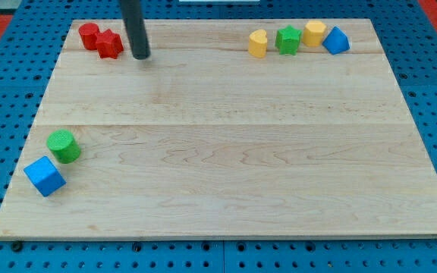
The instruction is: Move the blue triangle slightly towards left
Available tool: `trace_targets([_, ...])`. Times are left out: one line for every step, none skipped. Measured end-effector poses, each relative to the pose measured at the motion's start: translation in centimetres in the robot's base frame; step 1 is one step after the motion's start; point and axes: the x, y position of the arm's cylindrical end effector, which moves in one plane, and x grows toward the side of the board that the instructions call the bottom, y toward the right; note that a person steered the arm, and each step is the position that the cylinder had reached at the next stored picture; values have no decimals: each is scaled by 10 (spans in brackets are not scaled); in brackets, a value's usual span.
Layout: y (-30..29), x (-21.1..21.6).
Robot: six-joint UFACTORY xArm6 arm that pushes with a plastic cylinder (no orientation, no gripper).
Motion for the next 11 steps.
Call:
trace_targets([63,68])
trace_targets([188,80])
trace_targets([307,68])
trace_targets([396,5])
trace_targets([366,-39])
trace_targets([366,-61])
trace_targets([336,-63])
trace_targets([335,-64])
trace_targets([339,-69])
trace_targets([341,-71])
trace_targets([343,-71])
